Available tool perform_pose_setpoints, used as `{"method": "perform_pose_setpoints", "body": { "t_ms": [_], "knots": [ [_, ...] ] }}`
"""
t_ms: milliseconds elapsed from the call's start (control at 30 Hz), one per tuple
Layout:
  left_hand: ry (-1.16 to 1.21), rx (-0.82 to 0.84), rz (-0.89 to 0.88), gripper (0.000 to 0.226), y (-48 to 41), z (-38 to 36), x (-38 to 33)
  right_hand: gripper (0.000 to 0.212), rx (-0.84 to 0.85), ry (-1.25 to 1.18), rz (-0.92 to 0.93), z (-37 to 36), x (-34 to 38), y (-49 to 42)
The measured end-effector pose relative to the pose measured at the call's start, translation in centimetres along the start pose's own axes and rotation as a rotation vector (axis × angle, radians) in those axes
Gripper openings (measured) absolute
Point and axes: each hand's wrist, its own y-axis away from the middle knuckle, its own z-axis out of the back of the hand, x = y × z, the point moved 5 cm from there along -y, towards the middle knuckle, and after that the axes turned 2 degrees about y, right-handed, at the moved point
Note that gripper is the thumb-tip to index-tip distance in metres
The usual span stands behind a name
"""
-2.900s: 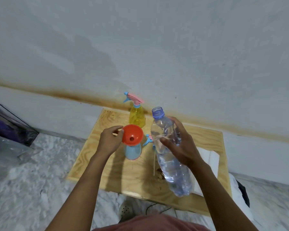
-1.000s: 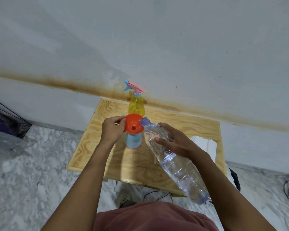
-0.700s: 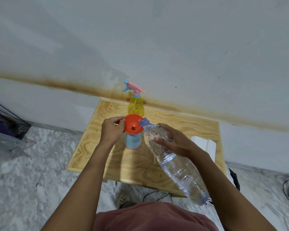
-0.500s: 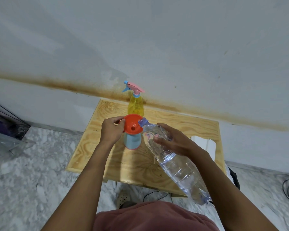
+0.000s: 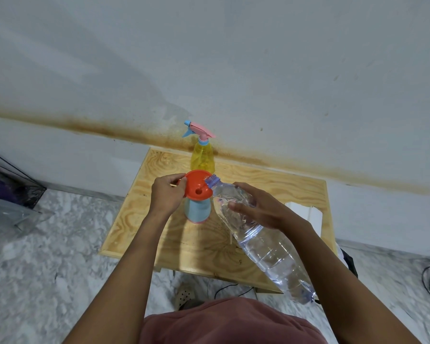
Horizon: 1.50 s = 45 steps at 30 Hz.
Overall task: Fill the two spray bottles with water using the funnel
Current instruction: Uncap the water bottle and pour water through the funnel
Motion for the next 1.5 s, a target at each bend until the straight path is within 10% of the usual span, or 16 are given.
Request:
{"method": "perform_pose_setpoints", "body": {
  "t_ms": [1500],
  "knots": [
    [0.019,0.005,0.016,0.023,0.1,0.0,0.3,0.038,0.045,0.05,0.044,-0.2,1.3,0.6]
  ]
}}
